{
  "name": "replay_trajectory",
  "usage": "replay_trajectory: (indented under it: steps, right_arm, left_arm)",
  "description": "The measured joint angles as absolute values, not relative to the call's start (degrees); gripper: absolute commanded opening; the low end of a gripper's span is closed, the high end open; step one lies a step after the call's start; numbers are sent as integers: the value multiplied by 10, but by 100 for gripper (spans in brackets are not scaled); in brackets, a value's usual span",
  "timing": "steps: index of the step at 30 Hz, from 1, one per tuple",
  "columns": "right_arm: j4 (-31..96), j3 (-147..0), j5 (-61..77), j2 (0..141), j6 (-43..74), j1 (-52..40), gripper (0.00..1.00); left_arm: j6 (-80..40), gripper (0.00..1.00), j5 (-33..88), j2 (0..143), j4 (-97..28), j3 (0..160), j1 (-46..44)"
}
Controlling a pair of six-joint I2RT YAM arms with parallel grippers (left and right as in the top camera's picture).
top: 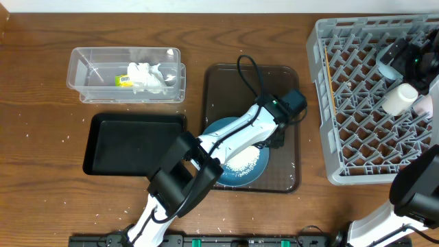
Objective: Sort waste into correct bins and load items into the dishwasher rack
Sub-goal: 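Grip the blue plate rim with the left gripper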
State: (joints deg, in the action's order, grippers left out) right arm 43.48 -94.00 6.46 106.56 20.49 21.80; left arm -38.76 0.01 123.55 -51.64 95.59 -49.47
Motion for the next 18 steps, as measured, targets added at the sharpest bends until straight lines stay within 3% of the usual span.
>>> replay_trajectory:
  steps: [11, 18]
  right_arm:
    - [435, -940, 65, 1066, 205, 218, 99]
    - [435, -940, 65, 1066, 205, 218, 99]
  left_arm:
    - [-388, 35, 1, 1235, -519, 956, -496]
    - [-388, 25, 3, 1235, -519, 956, -496]
